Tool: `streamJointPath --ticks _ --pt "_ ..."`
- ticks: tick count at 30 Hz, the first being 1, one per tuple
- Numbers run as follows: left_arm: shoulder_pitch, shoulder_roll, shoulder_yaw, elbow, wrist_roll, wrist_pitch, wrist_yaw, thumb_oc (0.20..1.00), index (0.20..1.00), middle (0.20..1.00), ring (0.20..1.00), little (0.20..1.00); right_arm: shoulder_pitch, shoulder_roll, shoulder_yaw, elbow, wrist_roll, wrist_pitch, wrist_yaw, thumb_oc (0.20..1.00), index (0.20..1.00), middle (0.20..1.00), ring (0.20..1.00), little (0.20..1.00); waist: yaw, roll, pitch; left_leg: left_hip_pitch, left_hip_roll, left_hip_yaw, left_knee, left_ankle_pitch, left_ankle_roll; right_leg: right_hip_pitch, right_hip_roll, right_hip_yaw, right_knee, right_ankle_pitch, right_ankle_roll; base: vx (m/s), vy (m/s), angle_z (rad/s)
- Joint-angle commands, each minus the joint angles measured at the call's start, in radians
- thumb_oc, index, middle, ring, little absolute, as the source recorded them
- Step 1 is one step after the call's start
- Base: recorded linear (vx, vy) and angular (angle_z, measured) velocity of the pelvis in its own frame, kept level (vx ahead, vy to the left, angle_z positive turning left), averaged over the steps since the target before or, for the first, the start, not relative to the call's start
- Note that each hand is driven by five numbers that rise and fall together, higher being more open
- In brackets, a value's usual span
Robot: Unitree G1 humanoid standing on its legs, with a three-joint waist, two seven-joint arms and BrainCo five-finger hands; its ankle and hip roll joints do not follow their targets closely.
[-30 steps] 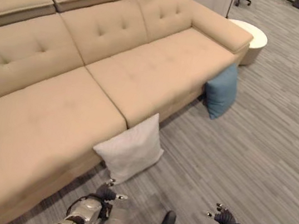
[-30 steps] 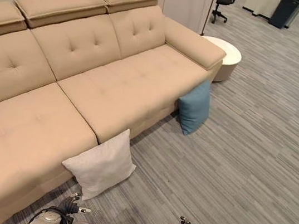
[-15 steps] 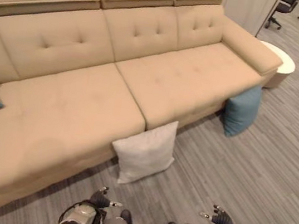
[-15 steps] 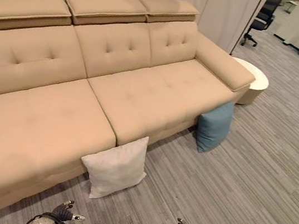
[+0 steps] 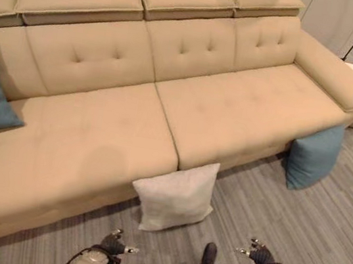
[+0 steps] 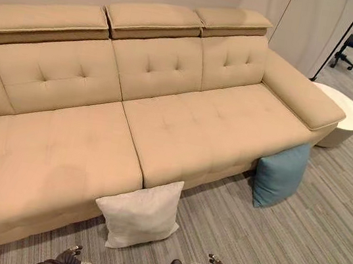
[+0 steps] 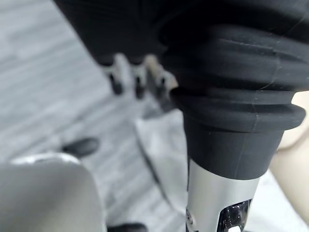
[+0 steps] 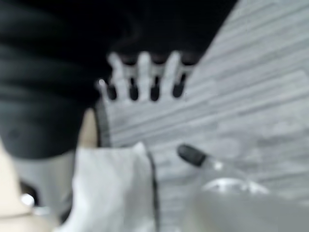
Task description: Pick up all the scattered cushions and arrange them neatly on the sofa.
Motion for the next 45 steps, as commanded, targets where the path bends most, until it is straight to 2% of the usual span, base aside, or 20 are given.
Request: streamJointPath --ticks 1,2,3,5,7,9,11,12,14,17,19,21,22,23,25,27,29,32,38,45 --pt "-0.055 0.007 -0.025 -0.003 0.017 -0.032 -0.010 1.000 1.000 1.000 1.000 1.000 -0.021 -0.018 0.005 0.013 0.018 -0.027 -0.002 1.000 1.000 1.000 1.000 1.000 -0.018 -0.043 0.013 -0.082 -0.046 0.017 0.134 0.002 -0.024 -0.012 -0.053 0.048 0.082 -0.052 0.081 0.07 -0.233 0.69" --pt "-0.055 0.007 -0.025 -0.003 0.017 -0.031 -0.010 1.000 1.000 1.000 1.000 1.000 -0.021 -0.018 0.005 0.013 0.018 -0.027 -0.002 1.000 1.000 1.000 1.000 1.000 -0.019 -0.043 0.013 -0.084 -0.045 0.016 0.137 0.001 -0.025 -0.012 -0.052 0.047 0.082 -0.052 0.080 0.05 -0.264 0.78" --pt "-0.063 0.001 -0.036 -0.009 0.009 -0.029 -0.012 1.000 1.000 1.000 1.000 1.000 -0.022 -0.029 0.002 0.014 0.028 -0.030 -0.007 1.000 1.000 1.000 1.000 1.000 -0.022 -0.050 0.029 -0.134 -0.014 0.051 0.244 0.027 -0.040 0.019 -0.049 0.020 0.076 -0.069 0.059 0.01 -0.130 0.48" --pt "-0.063 0.000 -0.038 -0.018 0.003 -0.028 -0.013 1.000 1.000 1.000 1.000 1.000 -0.021 -0.032 0.001 0.014 0.034 -0.032 -0.006 1.000 1.000 1.000 1.000 1.000 -0.027 -0.051 0.031 -0.145 0.006 0.080 0.263 0.039 -0.040 0.029 -0.043 0.003 0.077 -0.081 0.050 0.03 -0.137 0.60" --pt "-0.070 0.001 -0.048 -0.030 0.000 -0.028 -0.013 1.000 1.000 1.000 1.000 1.000 -0.018 -0.034 -0.002 0.020 0.043 -0.029 -0.007 1.000 1.000 1.000 1.000 1.000 -0.032 -0.046 0.034 -0.169 0.035 0.154 0.179 0.076 -0.035 0.054 -0.033 -0.033 0.065 -0.102 0.045 0.07 -0.066 0.92" --pt "-0.070 0.001 -0.050 -0.029 0.002 -0.026 -0.013 1.000 1.000 1.000 1.000 1.000 -0.016 -0.032 -0.004 0.021 0.043 -0.028 -0.008 1.000 1.000 1.000 1.000 1.000 -0.032 -0.046 0.034 -0.172 0.041 0.172 0.148 0.089 -0.035 0.064 -0.031 -0.048 0.062 -0.105 0.047 0.06 -0.001 0.75" --pt "-0.069 0.000 -0.047 -0.017 0.010 -0.022 -0.014 1.000 1.000 1.000 1.000 1.000 -0.012 -0.025 -0.006 0.031 0.036 -0.025 -0.012 1.000 1.000 1.000 1.000 1.000 -0.027 -0.034 0.028 -0.222 0.073 0.207 0.053 0.186 -0.052 0.083 -0.016 -0.076 0.060 -0.130 0.045 0.15 0.041 0.47" --pt "-0.069 0.000 -0.046 -0.016 0.010 -0.022 -0.014 1.000 1.000 1.000 1.000 1.000 -0.012 -0.025 -0.006 0.031 0.036 -0.025 -0.012 1.000 1.000 1.000 1.000 1.000 -0.029 -0.034 0.030 -0.218 0.071 0.206 0.048 0.188 -0.052 0.086 -0.017 -0.077 0.060 -0.132 0.045 0.24 0.072 0.32" --pt "-0.059 0.006 -0.029 0.000 0.002 -0.024 -0.011 1.000 1.000 1.000 1.000 1.000 -0.015 -0.013 0.007 0.030 0.033 -0.028 -0.010 1.000 1.000 1.000 1.000 1.000 -0.010 -0.043 0.029 -0.222 0.043 0.152 0.058 0.167 -0.045 0.106 -0.018 -0.066 0.066 -0.148 0.049 0.23 0.107 0.22" --pt "-0.048 0.012 -0.020 0.006 0.002 -0.021 -0.016 1.000 1.000 1.000 1.000 1.000 -0.018 -0.003 0.006 0.025 0.029 -0.026 -0.006 1.000 1.000 1.000 1.000 1.000 -0.008 -0.048 0.020 -0.211 0.022 0.156 0.063 0.144 -0.029 0.107 -0.039 -0.041 0.106 -0.157 0.061 0.19 0.174 -0.11" --pt "-0.047 0.017 -0.017 0.005 0.003 -0.022 -0.015 1.000 1.000 1.000 1.000 1.000 -0.024 0.004 0.011 0.019 0.017 -0.025 -0.005 1.000 1.000 1.000 1.000 1.000 0.003 -0.052 0.021 -0.202 -0.001 0.161 0.074 0.112 -0.002 0.092 -0.073 -0.029 0.174 -0.166 0.076 0.16 0.225 -0.14" --pt "-0.055 0.026 -0.015 0.001 -0.001 -0.022 -0.012 1.000 1.000 1.000 1.000 1.000 -0.038 0.009 0.017 0.012 0.013 -0.023 -0.004 1.000 1.000 1.000 1.000 1.000 0.004 -0.052 0.030 -0.190 -0.015 0.167 0.079 0.093 0.017 0.039 -0.102 -0.012 0.268 -0.141 0.091 0.08 0.176 -0.22" --pt "-0.055 0.026 -0.015 0.002 -0.001 -0.022 -0.012 1.000 1.000 1.000 1.000 1.000 -0.038 0.009 0.017 0.012 0.013 -0.023 -0.004 1.000 1.000 1.000 1.000 1.000 0.005 -0.051 0.028 -0.194 -0.014 0.167 0.078 0.094 0.017 0.036 -0.101 -0.011 0.266 -0.139 0.090 0.08 0.202 -0.16" --pt "-0.064 0.036 -0.013 -0.010 -0.011 -0.024 -0.009 1.000 1.000 1.000 1.000 1.000 -0.046 0.010 0.022 0.003 0.010 -0.024 -0.005 1.000 1.000 1.000 1.000 1.000 0.005 -0.045 0.040 -0.176 -0.028 0.171 0.077 0.079 0.036 0.000 -0.125 -0.008 0.356 -0.124 0.101 0.08 0.194 -0.10" --pt "-0.070 0.042 -0.012 -0.012 -0.013 -0.025 -0.008 1.000 1.000 1.000 1.000 1.000 -0.048 0.014 0.025 -0.006 0.012 -0.026 -0.003 1.000 1.000 1.000 1.000 1.000 0.000 -0.040 0.047 -0.158 -0.041 0.164 0.069 0.069 0.048 -0.031 -0.125 0.015 0.404 -0.117 0.097 0.11 0.178 -0.18" --pt "-0.069 0.045 -0.011 -0.011 -0.012 -0.026 -0.008 1.000 1.000 1.000 1.000 1.000 -0.045 0.014 0.025 -0.006 0.012 -0.026 -0.002 1.000 1.000 1.000 1.000 1.000 -0.001 -0.040 0.046 -0.147 -0.049 0.161 0.062 0.065 0.050 -0.035 -0.123 0.018 0.391 -0.114 0.095 0.10 0.064 -0.01" --pt "-0.069 0.048 -0.008 -0.015 -0.017 -0.031 -0.006 1.000 1.000 1.000 1.000 1.000 -0.044 0.009 0.030 -0.004 0.013 -0.026 0.001 1.000 1.000 1.000 1.000 1.000 -0.012 -0.036 0.038 -0.126 -0.066 0.142 0.024 0.073 0.047 -0.054 -0.077 0.057 0.309 -0.123 0.082 0.17 0.068 0.10" --pt "-0.074 0.049 -0.008 -0.015 -0.016 -0.033 -0.004 1.000 1.000 1.000 1.000 1.000 -0.045 0.009 0.030 -0.003 0.017 -0.028 0.002 1.000 1.000 1.000 1.000 1.000 -0.020 -0.039 0.041 -0.122 -0.076 0.131 0.012 0.074 0.044 -0.072 -0.058 0.068 0.246 -0.107 0.081 0.10 -0.001 0.13" --pt "-0.079 0.041 -0.002 -0.015 -0.034 -0.036 -0.001 1.000 1.000 1.000 1.000 1.000 -0.052 -0.004 0.035 0.001 0.006 -0.029 -0.008 1.000 1.000 1.000 1.000 1.000 -0.011 -0.045 0.053 -0.140 -0.076 0.121 -0.002 0.092 0.025 -0.025 -0.044 0.042 0.148 -0.107 0.081 0.02 -0.048 0.21" --pt "-0.164 0.054 -0.015 -0.135 -0.139 -0.085 0.066 1.000 1.000 1.000 1.000 1.000 -0.117 -0.049 0.024 -0.095 0.051 -0.071 -0.070 1.000 1.000 1.000 1.000 1.000 -0.014 -0.029 0.179 -0.333 -0.055 0.089 0.121 0.102 0.007 -0.177 -0.062 0.012 0.223 -0.105 0.050 -0.18 -0.069 0.17"
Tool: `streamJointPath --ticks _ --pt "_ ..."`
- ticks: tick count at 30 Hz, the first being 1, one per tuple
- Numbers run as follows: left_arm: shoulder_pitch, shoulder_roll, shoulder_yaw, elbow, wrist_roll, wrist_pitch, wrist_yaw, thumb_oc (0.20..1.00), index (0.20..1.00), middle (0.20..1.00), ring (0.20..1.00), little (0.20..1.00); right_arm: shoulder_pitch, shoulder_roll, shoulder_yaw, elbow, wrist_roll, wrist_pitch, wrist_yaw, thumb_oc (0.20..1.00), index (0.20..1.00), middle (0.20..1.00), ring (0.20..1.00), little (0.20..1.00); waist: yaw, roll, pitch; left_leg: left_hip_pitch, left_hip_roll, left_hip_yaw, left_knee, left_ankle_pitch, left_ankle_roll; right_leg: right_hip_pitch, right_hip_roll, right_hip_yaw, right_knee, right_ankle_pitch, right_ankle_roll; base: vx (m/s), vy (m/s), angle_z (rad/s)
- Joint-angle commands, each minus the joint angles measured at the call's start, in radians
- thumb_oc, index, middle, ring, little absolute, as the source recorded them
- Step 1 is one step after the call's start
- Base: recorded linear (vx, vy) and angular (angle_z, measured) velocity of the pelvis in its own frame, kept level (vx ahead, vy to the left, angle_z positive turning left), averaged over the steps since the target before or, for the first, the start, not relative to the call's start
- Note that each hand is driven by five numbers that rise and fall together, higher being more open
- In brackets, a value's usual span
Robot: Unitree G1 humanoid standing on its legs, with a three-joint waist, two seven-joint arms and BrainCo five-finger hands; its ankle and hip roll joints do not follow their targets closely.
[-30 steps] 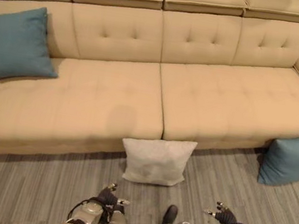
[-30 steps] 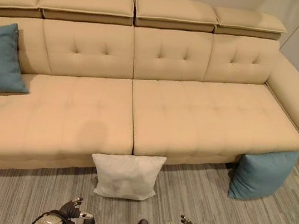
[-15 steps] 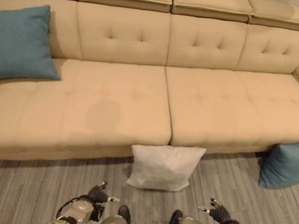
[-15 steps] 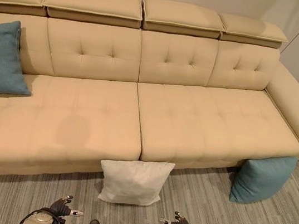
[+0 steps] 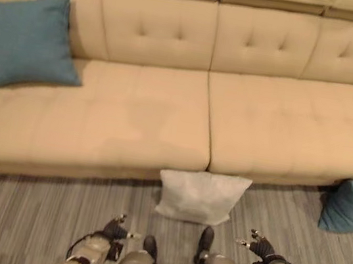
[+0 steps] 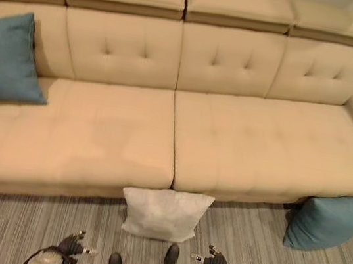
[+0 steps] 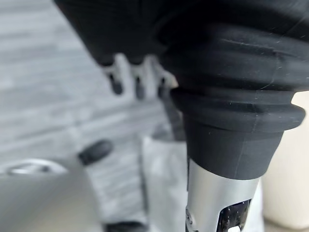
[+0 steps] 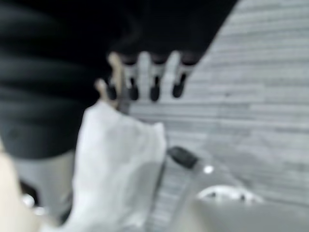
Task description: Pick up all the scattered cushions and arrange them neatly on the sofa.
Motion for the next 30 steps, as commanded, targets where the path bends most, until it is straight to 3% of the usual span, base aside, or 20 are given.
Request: streamJointPath --ticks 1,2,5,9,13,16,18,24,30 --pt "-0.061 0.005 0.004 -0.043 -0.057 -0.050 0.056 1.000 1.000 1.000 1.000 1.000 -0.040 -0.040 0.018 -0.066 0.036 -0.047 -0.045 1.000 1.000 1.000 1.000 1.000 -0.008 -0.004 0.051 -0.104 -0.004 -0.066 0.043 0.068 -0.048 -0.026 -0.048 0.022 0.153 -0.094 0.087 -0.30 -0.077 0.16" --pt "-0.115 0.020 -0.002 -0.130 -0.106 -0.084 0.105 1.000 1.000 1.000 1.000 1.000 -0.073 -0.064 0.020 -0.156 0.047 -0.069 -0.083 1.000 1.000 1.000 1.000 1.000 -0.017 -0.002 0.084 -0.233 0.010 -0.071 0.122 0.068 -0.044 -0.162 -0.056 0.021 0.235 -0.095 0.076 -0.25 -0.076 0.09" --pt "-0.179 0.032 -0.015 -0.180 -0.139 -0.100 0.144 1.000 1.000 1.000 1.000 1.000 -0.121 -0.090 0.016 -0.205 0.052 -0.079 -0.123 1.000 1.000 1.000 1.000 1.000 -0.027 0.003 0.093 -0.345 0.038 -0.071 0.195 0.038 -0.054 -0.287 -0.066 0.033 0.324 -0.132 0.079 -0.12 -0.047 0.04" --pt "-0.249 0.047 -0.029 -0.223 -0.164 -0.115 0.180 1.000 1.000 1.000 1.000 1.000 -0.180 -0.123 0.014 -0.269 0.050 -0.084 -0.161 1.000 1.000 1.000 1.000 1.000 -0.035 0.008 0.097 -0.462 0.060 -0.067 0.250 0.039 -0.057 -0.407 -0.077 0.042 0.381 -0.138 0.075 -0.09 -0.016 -0.09" --pt "-0.368 0.063 -0.018 -0.257 -0.201 -0.138 0.254 1.000 1.000 1.000 1.000 1.000 -0.297 -0.158 0.005 -0.314 0.052 -0.096 -0.242 1.000 1.000 1.000 1.000 1.000 -0.048 0.025 0.110 -0.652 0.089 -0.069 0.311 0.049 -0.063 -0.609 -0.090 0.066 0.453 -0.136 0.073 -0.08 -0.013 -0.01" --pt "-0.387 0.067 -0.014 -0.269 -0.207 -0.142 0.273 1.000 1.000 1.000 1.000 1.000 -0.322 -0.163 -0.003 -0.314 0.054 -0.100 -0.263 1.000 1.000 1.000 1.000 1.000 -0.048 0.030 0.112 -0.691 0.092 -0.072 0.324 0.054 -0.065 -0.647 -0.092 0.067 0.467 -0.136 0.072 -0.04 -0.013 -0.19" --pt "-0.478 0.085 0.001 -0.289 -0.226 -0.152 0.329 1.000 1.000 1.000 1.000 1.000 -0.426 -0.197 -0.029 -0.311 0.062 -0.104 -0.327 1.000 1.000 1.000 1.000 1.000 -0.056 0.046 0.119 -0.816 0.101 -0.079 0.343 0.061 -0.068 -0.777 -0.100 0.089 0.498 -0.132 0.075 -0.01 -0.008 -0.08" --pt "-0.595 0.117 0.008 -0.298 -0.228 -0.147 0.389 1.000 1.000 1.000 1.000 1.000 -0.598 -0.266 -0.019 -0.250 0.079 -0.100 -0.362 1.000 1.000 1.000 1.000 1.000 -0.049 0.065 0.128 -0.963 0.099 -0.087 0.389 0.047 -0.050 -0.931 -0.101 0.117 0.555 -0.138 0.077 0.01 0.005 0.00" --pt "-0.635 0.129 0.005 -0.302 -0.253 -0.139 0.387 1.000 1.000 1.000 1.000 1.000 -0.683 -0.295 -0.009 -0.248 0.122 -0.108 -0.357 1.000 1.000 1.000 1.000 1.000 -0.046 0.077 0.150 -1.026 0.093 -0.091 0.426 0.036 -0.039 -1.000 -0.102 0.134 0.599 -0.150 0.072 0.03 -0.011 0.02"
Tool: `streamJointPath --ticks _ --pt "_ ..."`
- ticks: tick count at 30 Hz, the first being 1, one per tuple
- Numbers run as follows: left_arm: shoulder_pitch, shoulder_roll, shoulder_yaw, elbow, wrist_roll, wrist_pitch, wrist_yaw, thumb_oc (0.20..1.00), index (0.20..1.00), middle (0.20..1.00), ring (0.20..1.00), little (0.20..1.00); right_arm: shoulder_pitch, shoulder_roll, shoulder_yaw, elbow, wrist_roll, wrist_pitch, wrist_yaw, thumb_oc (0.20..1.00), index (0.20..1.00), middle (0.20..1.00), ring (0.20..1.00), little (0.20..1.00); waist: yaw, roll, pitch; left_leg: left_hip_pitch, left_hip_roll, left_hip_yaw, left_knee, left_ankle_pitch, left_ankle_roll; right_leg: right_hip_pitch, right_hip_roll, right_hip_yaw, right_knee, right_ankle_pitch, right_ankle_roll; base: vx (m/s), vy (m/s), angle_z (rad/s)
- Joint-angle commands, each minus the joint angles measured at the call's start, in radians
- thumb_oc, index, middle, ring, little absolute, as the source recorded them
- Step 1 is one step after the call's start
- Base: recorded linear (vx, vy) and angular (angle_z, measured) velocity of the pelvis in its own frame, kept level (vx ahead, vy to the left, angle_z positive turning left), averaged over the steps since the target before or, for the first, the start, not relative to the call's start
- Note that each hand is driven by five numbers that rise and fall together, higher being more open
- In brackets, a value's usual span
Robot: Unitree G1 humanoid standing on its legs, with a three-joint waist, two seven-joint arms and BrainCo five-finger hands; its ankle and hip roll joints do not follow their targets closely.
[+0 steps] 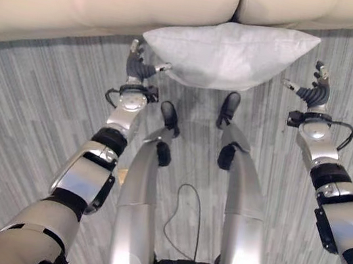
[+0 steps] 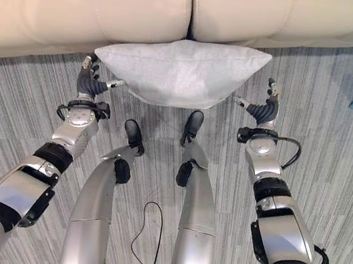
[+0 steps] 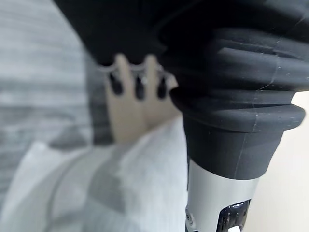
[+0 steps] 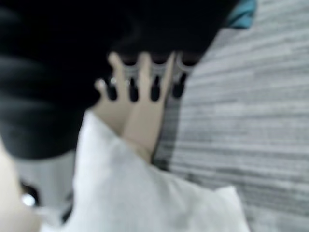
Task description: Pick up all the scattered cushions and arrange them neatly on the sofa.
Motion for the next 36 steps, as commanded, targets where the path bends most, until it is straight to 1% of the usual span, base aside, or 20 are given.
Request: streamJointPath --ticks 1,3,4,6,9,14,16,17,18,19,22,23,24,26,28,29,30,31,34,36 --pt "0.104 0.026 0.005 -0.030 -0.036 -0.025 0.014 1.000 1.000 1.000 1.000 1.000 0.076 -0.048 0.030 -0.038 0.041 -0.037 -0.021 1.000 1.000 1.000 1.000 1.000 -0.015 0.046 -0.119 -0.055 0.008 -0.075 -0.091 0.111 -0.063 -0.041 -0.049 0.089 0.152 -0.113 0.171 0.01 0.001 0.09" --pt "0.063 0.051 0.003 -0.043 -0.058 -0.031 0.014 1.000 1.000 1.000 1.000 1.000 0.023 -0.070 0.048 -0.055 0.041 -0.038 -0.028 1.000 1.000 1.000 1.000 1.000 -0.018 0.050 -0.105 -0.085 0.005 -0.074 -0.075 0.105 -0.059 -0.083 -0.048 0.100 0.178 -0.121 0.167 0.01 0.011 0.10" --pt "0.062 0.051 0.003 -0.043 -0.058 -0.031 0.014 1.000 1.000 1.000 1.000 1.000 0.021 -0.070 0.049 -0.055 0.041 -0.038 -0.027 1.000 1.000 1.000 1.000 1.000 -0.019 0.050 -0.105 -0.087 0.005 -0.074 -0.073 0.105 -0.059 -0.085 -0.049 0.100 0.180 -0.122 0.167 0.01 0.014 0.03" --pt "0.028 0.064 -0.003 -0.068 -0.078 -0.037 0.019 1.000 1.000 1.000 1.000 1.000 -0.026 -0.081 0.066 -0.055 0.046 -0.037 -0.031 1.000 1.000 1.000 1.000 1.000 -0.018 0.056 -0.085 -0.121 0.003 -0.074 -0.053 0.101 -0.055 -0.124 -0.046 0.106 0.205 -0.126 0.164 0.00 0.000 0.00" --pt "-0.001 0.070 -0.012 -0.074 -0.092 -0.038 0.016 1.000 1.000 1.000 1.000 1.000 -0.062 -0.087 0.090 -0.045 0.045 -0.031 -0.026 1.000 1.000 1.000 1.000 1.000 -0.018 0.060 -0.075 -0.148 0.004 -0.073 -0.032 0.096 -0.052 -0.153 -0.047 0.110 0.228 -0.132 0.160 0.01 -0.009 -0.04" --pt "-0.062 0.075 -0.050 -0.118 -0.111 -0.048 0.023 1.000 1.000 1.000 1.000 1.000 -0.132 -0.093 0.139 -0.065 0.048 -0.031 -0.020 1.000 1.000 1.000 1.000 1.000 -0.023 0.069 -0.045 -0.210 0.005 -0.077 0.009 0.096 -0.048 -0.222 -0.041 0.127 0.277 -0.136 0.154 0.00 -0.003 -0.01" --pt "-0.115 0.076 -0.079 -0.126 -0.114 -0.047 0.024 1.000 1.000 1.000 1.000 1.000 -0.182 -0.092 0.179 -0.076 0.049 -0.029 -0.016 1.000 1.000 1.000 1.000 1.000 -0.026 0.069 -0.028 -0.246 0.009 -0.077 0.035 0.094 -0.045 -0.259 -0.039 0.134 0.302 -0.137 0.152 0.01 -0.010 -0.04" --pt "-0.117 0.076 -0.079 -0.125 -0.114 -0.047 0.024 1.000 1.000 1.000 1.000 1.000 -0.185 -0.092 0.179 -0.075 0.050 -0.029 -0.016 1.000 1.000 1.000 1.000 1.000 -0.026 0.069 -0.027 -0.248 0.010 -0.077 0.038 0.094 -0.045 -0.262 -0.038 0.134 0.304 -0.138 0.152 0.04 -0.071 -0.08" --pt "-0.202 0.030 -0.140 -0.116 -0.121 -0.043 0.023 1.000 1.000 1.000 1.000 1.000 -0.266 -0.053 0.231 -0.069 0.066 -0.029 -0.003 1.000 1.000 1.000 1.000 1.000 -0.030 0.073 -0.005 -0.304 0.016 -0.084 0.085 0.094 -0.042 -0.315 -0.029 0.140 0.351 -0.140 0.149 0.03 -0.054 -0.10" --pt "-0.205 0.030 -0.139 -0.115 -0.121 -0.043 0.023 1.000 1.000 1.000 1.000 1.000 -0.269 -0.054 0.232 -0.067 0.066 -0.029 -0.003 1.000 1.000 1.000 1.000 1.000 -0.029 0.074 -0.004 -0.306 0.017 -0.085 0.087 0.093 -0.042 -0.317 -0.028 0.140 0.352 -0.141 0.149 0.04 -0.089 -0.07" --pt "-0.274 -0.011 -0.181 -0.108 -0.126 -0.041 0.023 1.000 1.000 1.000 1.000 1.000 -0.349 -0.014 0.280 -0.058 0.080 -0.032 0.007 1.000 1.000 1.000 1.000 1.000 -0.024 0.078 0.010 -0.346 0.021 -0.089 0.128 0.090 -0.040 -0.349 -0.018 0.142 0.381 -0.140 0.147 0.01 -0.061 -0.09" --pt "-0.315 -0.041 -0.193 -0.088 -0.140 -0.043 0.024 1.000 1.000 1.000 1.000 1.000 -0.401 0.025 0.302 -0.041 0.091 -0.035 0.007 1.000 1.000 1.000 1.000 1.000 -0.023 0.081 0.014 -0.364 0.023 -0.091 0.144 0.088 -0.038 -0.364 -0.014 0.142 0.389 -0.138 0.145 0.03 -0.046 -0.06" --pt "-0.329 -0.072 -0.194 -0.077 -0.162 -0.050 0.030 1.000 1.000 1.000 1.000 1.000 -0.428 0.074 0.310 -0.038 0.105 -0.039 0.007 1.000 1.000 1.000 1.000 1.000 -0.020 0.087 0.015 -0.376 0.023 -0.093 0.154 0.089 -0.036 -0.375 -0.007 0.143 0.401 -0.138 0.144 0.03 -0.040 -0.02" --pt "-0.338 -0.084 -0.195 -0.075 -0.168 -0.053 0.034 1.000 1.000 1.000 1.000 1.000 -0.445 0.088 0.316 -0.038 0.107 -0.041 0.005 1.000 1.000 1.000 1.000 1.000 -0.019 0.089 0.012 -0.384 0.024 -0.094 0.158 0.088 -0.036 -0.382 -0.006 0.141 0.403 -0.139 0.143 0.00 0.000 0.00" --pt "-0.359 -0.135 -0.185 -0.090 -0.192 -0.074 0.059 1.000 1.000 1.000 1.000 1.000 -0.473 0.170 0.305 -0.059 0.136 -0.060 -0.009 1.000 1.000 1.000 1.000 1.000 -0.012 0.094 0.005 -0.402 0.026 -0.104 0.161 0.089 -0.033 -0.398 -0.003 0.138 0.406 -0.141 0.142 0.02 -0.050 -0.03" --pt "-0.366 -0.146 -0.183 -0.096 -0.196 -0.080 0.065 1.000 1.000 1.000 1.000 1.000 -0.482 0.195 0.302 -0.067 0.156 -0.069 -0.007 0.586 0.586 0.586 0.586 0.586 -0.011 0.095 0.002 -0.403 0.027 -0.107 0.158 0.091 -0.032 -0.399 -0.001 0.136 0.405 -0.141 0.142 0.01 -0.036 -0.03" --pt "-0.368 -0.150 -0.179 -0.114 -0.197 -0.089 0.068 1.000 1.000 1.000 1.000 1.000 -0.490 0.217 0.301 -0.079 0.162 -0.075 -0.005 0.241 0.241 0.241 0.241 0.241 -0.010 0.096 0.000 -0.403 0.027 -0.110 0.155 0.093 -0.032 -0.399 -0.001 0.131 0.403 -0.142 0.143 0.00 0.000 0.00" --pt "-0.357 -0.157 -0.167 -0.137 -0.202 -0.102 0.074 0.200 0.200 0.200 0.200 0.200 -0.482 0.233 0.291 -0.097 0.167 -0.085 -0.005 0.200 0.200 0.200 0.200 0.200 -0.010 0.094 -0.010 -0.405 0.025 -0.113 0.152 0.096 -0.031 -0.399 0.001 0.127 0.401 -0.141 0.141 0.00 0.000 0.00" --pt "-0.298 -0.147 -0.137 -0.224 -0.209 -0.125 0.076 0.200 0.200 0.200 0.200 0.200 -0.433 0.229 0.267 -0.181 0.147 -0.104 -0.012 0.200 0.200 0.200 0.200 0.200 -0.008 0.089 -0.040 -0.396 0.023 -0.116 0.129 0.099 -0.030 -0.389 0.005 0.117 0.381 -0.140 0.141 0.00 -0.012 0.00" --pt "-0.225 -0.150 -0.109 -0.303 -0.199 -0.135 0.070 0.200 0.200 0.200 0.200 0.200 -0.357 0.210 0.233 -0.243 0.122 -0.113 -0.005 0.200 0.200 0.200 0.200 0.200 -0.008 0.087 -0.070 -0.357 0.020 -0.112 0.089 0.101 -0.029 -0.347 0.011 0.104 0.346 -0.142 0.140 -0.01 -0.010 0.02"
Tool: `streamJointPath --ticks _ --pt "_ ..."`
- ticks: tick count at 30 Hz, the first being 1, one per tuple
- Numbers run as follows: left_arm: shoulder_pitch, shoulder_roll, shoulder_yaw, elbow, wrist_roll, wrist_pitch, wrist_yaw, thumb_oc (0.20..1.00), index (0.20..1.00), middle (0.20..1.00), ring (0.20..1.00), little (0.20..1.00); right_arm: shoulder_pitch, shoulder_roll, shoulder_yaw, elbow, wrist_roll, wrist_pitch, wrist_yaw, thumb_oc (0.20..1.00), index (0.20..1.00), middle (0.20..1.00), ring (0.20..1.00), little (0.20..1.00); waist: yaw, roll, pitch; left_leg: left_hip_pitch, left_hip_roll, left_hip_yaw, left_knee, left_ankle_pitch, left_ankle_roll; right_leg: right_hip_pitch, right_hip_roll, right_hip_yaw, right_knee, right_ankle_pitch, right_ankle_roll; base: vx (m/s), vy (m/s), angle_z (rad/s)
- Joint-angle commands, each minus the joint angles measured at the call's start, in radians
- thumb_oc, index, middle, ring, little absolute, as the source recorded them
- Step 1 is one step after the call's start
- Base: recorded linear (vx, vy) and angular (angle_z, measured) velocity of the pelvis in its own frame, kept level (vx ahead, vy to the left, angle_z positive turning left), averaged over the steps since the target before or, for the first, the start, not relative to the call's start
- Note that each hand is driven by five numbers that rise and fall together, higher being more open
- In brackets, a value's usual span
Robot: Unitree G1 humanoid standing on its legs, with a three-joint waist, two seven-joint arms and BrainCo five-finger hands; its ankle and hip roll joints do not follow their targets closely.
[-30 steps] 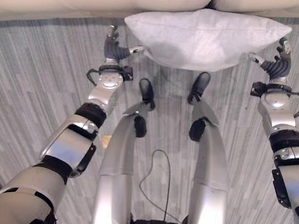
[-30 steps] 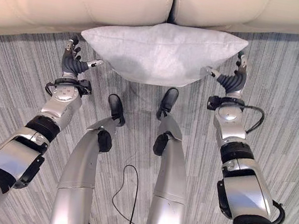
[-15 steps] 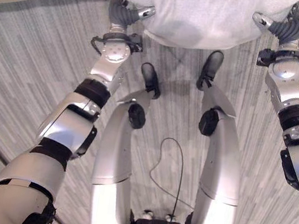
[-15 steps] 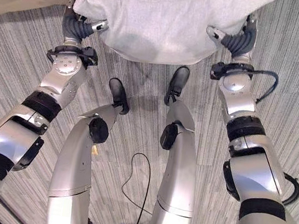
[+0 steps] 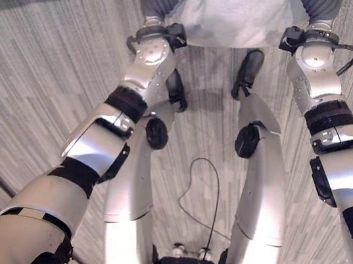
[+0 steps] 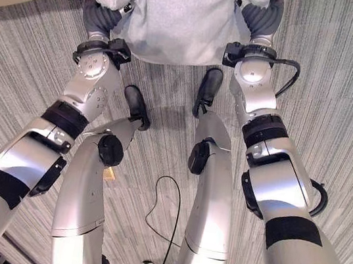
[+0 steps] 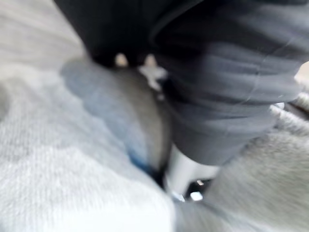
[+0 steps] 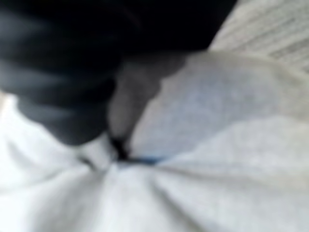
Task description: Pick up all the scattered cushions and arrange them neatly on the sofa.
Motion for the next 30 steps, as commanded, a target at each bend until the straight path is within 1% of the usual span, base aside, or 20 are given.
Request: streamJointPath --ticks 1,2,3,6,7,9,10,11,12,14,16,20,21,22,23,25,26,28,29,30 --pt "0.036 -0.098 -0.031 -0.135 0.058 -0.089 -0.043 0.200 0.200 0.200 0.200 0.200 0.038 0.124 0.074 -0.157 -0.071 -0.119 0.094 0.200 0.200 0.200 0.200 0.200 0.002 0.062 -0.125 0.016 -0.014 -0.122 -0.203 0.164 -0.067 0.048 0.020 0.018 0.093 -0.125 0.137 -0.03 -0.020 0.02" --pt "0.064 -0.099 -0.031 -0.156 0.063 -0.086 -0.051 0.200 0.200 0.200 0.200 0.200 0.073 0.119 0.065 -0.182 -0.076 -0.120 0.099 0.200 0.200 0.200 0.200 0.200 0.000 0.061 -0.133 0.044 -0.015 -0.122 -0.226 0.169 -0.067 0.077 0.019 0.011 0.078 -0.124 0.138 -0.03 -0.047 0.03" --pt "0.136 -0.099 -0.028 -0.199 0.084 -0.080 -0.067 0.200 0.200 0.200 0.200 0.200 0.162 0.104 0.036 -0.239 -0.088 -0.130 0.107 0.200 0.200 0.200 0.200 0.200 -0.002 0.062 -0.155 0.127 -0.017 -0.116 -0.285 0.176 -0.076 0.161 0.021 -0.001 0.032 -0.126 0.138 -0.03 -0.041 0.06" --pt "0.199 -0.104 -0.022 -0.230 0.091 -0.077 -0.084 0.200 0.200 0.200 0.200 0.200 0.232 0.107 0.011 -0.281 -0.088 -0.135 0.115 0.200 0.200 0.200 0.200 0.200 -0.002 0.061 -0.162 0.207 -0.020 -0.118 -0.335 0.183 -0.084 0.246 0.020 -0.010 -0.011 -0.123 0.138 0.00 -0.040 0.09" --pt "0.253 -0.112 -0.018 -0.246 0.080 -0.076 -0.105 0.200 0.200 0.200 0.200 0.200 0.291 0.110 0.004 -0.304 -0.104 -0.131 0.122 0.200 0.200 0.200 0.200 0.200 0.001 0.055 -0.175 0.280 -0.022 -0.123 -0.381 0.192 -0.092 0.320 0.017 -0.020 -0.054 -0.120 0.140 -0.01 -0.057 0.11" --pt "0.288 -0.120 -0.019 -0.260 0.070 -0.074 -0.120 0.200 0.200 0.200 0.200 0.200 0.326 0.108 0.001 -0.326 -0.114 -0.128 0.127 0.200 0.200 0.200 0.200 0.200 0.002 0.052 -0.179 0.328 -0.026 -0.127 -0.413 0.198 -0.095 0.370 0.018 -0.027 -0.084 -0.117 0.140 -0.02 -0.050 0.12" --pt "0.349 -0.131 -0.022 -0.287 0.040 -0.075 -0.153 0.200 0.200 0.200 0.200 0.200 0.395 0.108 -0.004 -0.359 -0.127 -0.125 0.136 0.200 0.200 0.200 0.200 0.200 0.006 0.045 -0.199 0.410 -0.030 -0.129 -0.466 0.212 -0.104 0.452 0.016 -0.040 -0.135 -0.113 0.142 -0.01 -0.043 0.10" --pt "0.354 -0.131 -0.024 -0.289 0.040 -0.074 -0.154 0.200 0.200 0.200 0.200 0.200 0.400 0.108 -0.005 -0.363 -0.128 -0.124 0.136 0.200 0.200 0.200 0.200 0.200 0.006 0.045 -0.197 0.420 -0.031 -0.129 -0.472 0.215 -0.105 0.461 0.016 -0.041 -0.140 -0.112 0.142 0.02 -0.071 0.12" --pt "0.419 -0.132 -0.027 -0.300 0.035 -0.067 -0.171 0.200 0.200 0.200 0.200 0.200 0.472 0.118 -0.022 -0.385 -0.119 -0.123 0.148 0.200 0.200 0.200 0.200 0.200 0.013 0.040 -0.215 0.512 -0.037 -0.132 -0.525 0.226 -0.111 0.549 0.013 -0.054 -0.188 -0.113 0.142 0.03 -0.040 0.11" --pt "0.448 -0.138 -0.032 -0.305 0.031 -0.065 -0.178 0.200 0.200 0.200 0.200 0.200 0.508 0.127 -0.026 -0.397 -0.117 -0.124 0.153 0.200 0.200 0.200 0.200 0.200 0.014 0.036 -0.223 0.560 -0.038 -0.130 -0.550 0.234 -0.118 0.599 0.015 -0.062 -0.216 -0.111 0.142 0.03 -0.036 0.11" --pt "0.537 -0.153 -0.038 -0.311 0.021 -0.057 -0.212 0.200 0.200 0.200 0.200 0.200 0.599 0.129 -0.011 -0.428 -0.165 -0.111 0.170 0.200 0.200 0.200 0.200 0.200 0.018 0.022 -0.249 0.724 -0.039 -0.124 -0.613 0.245 -0.131 0.762 0.025 -0.087 -0.294 -0.110 0.139 0.07 -0.047 0.14" --pt "0.606 -0.165 -0.060 -0.311 0.019 -0.047 -0.234 0.200 0.200 0.200 0.200 0.200 0.691 0.157 0.004 -0.445 -0.175 -0.104 0.180 0.200 0.200 0.200 0.200 0.200 0.014 0.009 -0.260 0.889 -0.035 -0.106 -0.647 0.244 -0.145 0.947 0.038 -0.114 -0.372 -0.110 0.135 0.07 -0.028 0.08" --pt "0.643 -0.159 -0.069 -0.317 0.035 -0.040 -0.249 0.200 0.200 0.200 0.200 0.200 0.735 0.161 0.021 -0.456 -0.205 -0.092 0.194 0.200 0.200 0.200 0.200 0.200 0.013 0.001 -0.265 0.970 -0.036 -0.093 -0.657 0.265 -0.143 1.050 0.049 -0.131 -0.429 -0.083 0.124 0.12 -0.017 0.16" --pt "0.645 -0.160 -0.070 -0.317 0.035 -0.039 -0.248 0.200 0.200 0.200 0.200 0.200 0.737 0.161 0.021 -0.456 -0.205 -0.091 0.194 0.200 0.200 0.200 0.200 0.200 0.013 0.002 -0.265 0.985 -0.036 -0.100 -0.655 0.241 -0.153 1.062 0.051 -0.124 -0.422 -0.107 0.133 0.05 -0.015 0.12" --pt "0.663 -0.151 -0.081 -0.330 0.054 -0.035 -0.255 0.200 0.200 0.200 0.200 0.200 0.765 0.159 0.023 -0.470 -0.213 -0.089 0.201 0.200 0.200 0.200 0.200 0.200 0.010 -0.003 -0.268 1.015 -0.038 -0.087 -0.660 0.263 -0.147 1.105 0.057 -0.133 -0.454 -0.081 0.122 0.11 -0.017 0.02" --pt "0.709 -0.150 -0.092 -0.356 0.077 -0.028 -0.274 0.200 0.200 0.200 0.200 0.200 0.827 0.158 0.023 -0.489 -0.237 -0.081 0.214 0.200 0.200 0.200 0.200 0.200 0.000 -0.019 -0.293 1.108 -0.037 -0.057 -0.638 0.254 -0.167 1.245 0.074 -0.148 -0.518 -0.085 0.123 0.11 -0.010 0.07" --pt "0.709 -0.150 -0.093 -0.356 0.077 -0.028 -0.273 0.200 0.200 0.200 0.200 0.200 0.828 0.158 0.023 -0.489 -0.237 -0.081 0.214 0.200 0.200 0.200 0.200 0.200 0.001 -0.019 -0.291 1.111 -0.037 -0.056 -0.638 0.254 -0.167 1.248 0.074 -0.148 -0.519 -0.085 0.123 0.10 0.001 0.09" --pt "0.735 -0.148 -0.098 -0.363 0.078 -0.025 -0.283 0.200 0.200 0.200 0.200 0.200 0.863 0.158 0.019 -0.501 -0.250 -0.074 0.222 0.200 0.200 0.200 0.200 0.200 0.002 -0.027 -0.311 1.166 -0.036 -0.051 -0.637 0.260 -0.178 1.331 0.082 -0.161 -0.571 -0.085 0.126 0.14 0.007 0.05" --pt "0.746 -0.144 -0.105 -0.371 0.080 -0.020 -0.290 0.200 0.200 0.200 0.200 0.200 0.886 0.160 0.014 -0.503 -0.243 -0.074 0.228 0.200 0.200 0.200 0.200 0.200 0.001 -0.028 -0.326 1.198 -0.037 -0.045 -0.663 0.270 -0.182 1.365 0.087 -0.166 -0.594 -0.083 0.130 0.25 0.050 0.06" --pt "0.773 -0.143 -0.112 -0.377 0.090 -0.013 -0.296 0.200 0.200 0.200 0.200 0.200 0.922 0.162 0.000 -0.513 -0.237 -0.072 0.233 0.200 0.200 0.200 0.200 0.200 -0.003 -0.027 -0.357 1.247 -0.043 -0.018 -0.748 0.289 -0.183 1.411 0.098 -0.176 -0.633 -0.071 0.139 0.18 0.049 0.12"
